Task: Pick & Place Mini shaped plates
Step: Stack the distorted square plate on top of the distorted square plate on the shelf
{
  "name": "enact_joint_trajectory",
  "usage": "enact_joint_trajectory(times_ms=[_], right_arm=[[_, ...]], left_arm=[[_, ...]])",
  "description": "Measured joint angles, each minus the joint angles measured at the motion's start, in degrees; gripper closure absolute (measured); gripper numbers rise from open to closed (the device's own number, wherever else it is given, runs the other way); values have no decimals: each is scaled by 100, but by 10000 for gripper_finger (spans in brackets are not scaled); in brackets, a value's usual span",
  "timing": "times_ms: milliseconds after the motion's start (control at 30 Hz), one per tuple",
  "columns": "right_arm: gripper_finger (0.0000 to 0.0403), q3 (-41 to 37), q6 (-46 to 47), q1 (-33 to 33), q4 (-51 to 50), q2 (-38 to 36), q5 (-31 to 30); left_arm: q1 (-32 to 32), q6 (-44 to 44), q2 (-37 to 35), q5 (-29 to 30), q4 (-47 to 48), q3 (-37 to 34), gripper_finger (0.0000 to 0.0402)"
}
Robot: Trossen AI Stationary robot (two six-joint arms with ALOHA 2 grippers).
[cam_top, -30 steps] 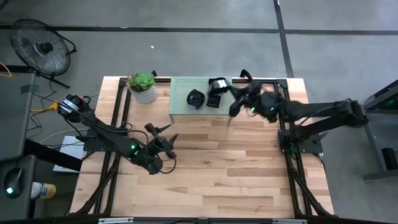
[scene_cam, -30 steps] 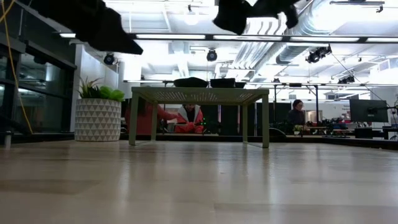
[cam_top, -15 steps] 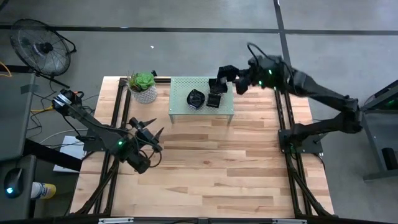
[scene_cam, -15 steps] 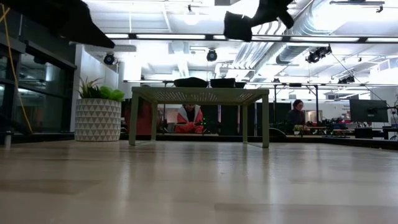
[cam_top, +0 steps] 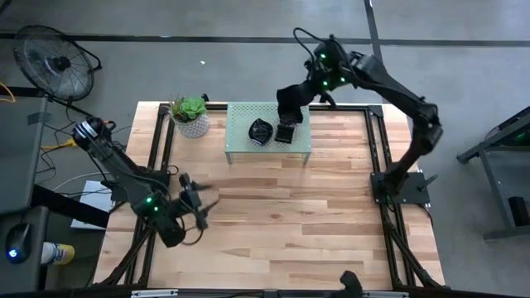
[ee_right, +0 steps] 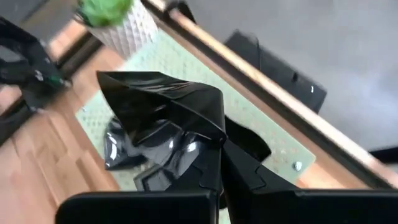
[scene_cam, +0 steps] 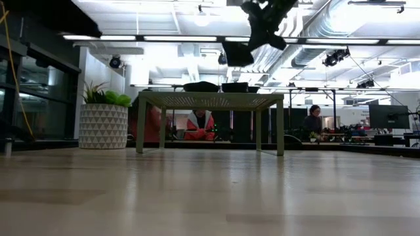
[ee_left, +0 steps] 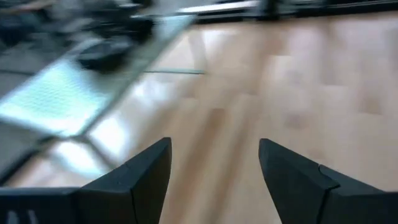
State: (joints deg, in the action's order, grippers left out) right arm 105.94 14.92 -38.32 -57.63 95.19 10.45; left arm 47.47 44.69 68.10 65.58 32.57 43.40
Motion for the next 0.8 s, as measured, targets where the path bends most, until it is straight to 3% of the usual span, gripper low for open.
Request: enact_joint_trajectory(times_ms=[200,367,500,667,800], right_arm=[[403,397,-186,-184,-660,444,11],[403,392,-195,-273,-690,445,112],[403,390,-199,-335,-703,445,424],[403,388,-232,-335,-744,445,557],[403,386,-239,-333,-842,445,692]], left_arm=[[85,-2343,0,-1132,-2136,0,165],[-343,-3795,0,-2263,-3256,0,165],[-907,-4345,-25,-3011,-3984,-186,165],[-1968,-4543,-363,-4360,-5592,-1191,165],[-2616,-4332,-946,-4891,-6298,-2026,165]])
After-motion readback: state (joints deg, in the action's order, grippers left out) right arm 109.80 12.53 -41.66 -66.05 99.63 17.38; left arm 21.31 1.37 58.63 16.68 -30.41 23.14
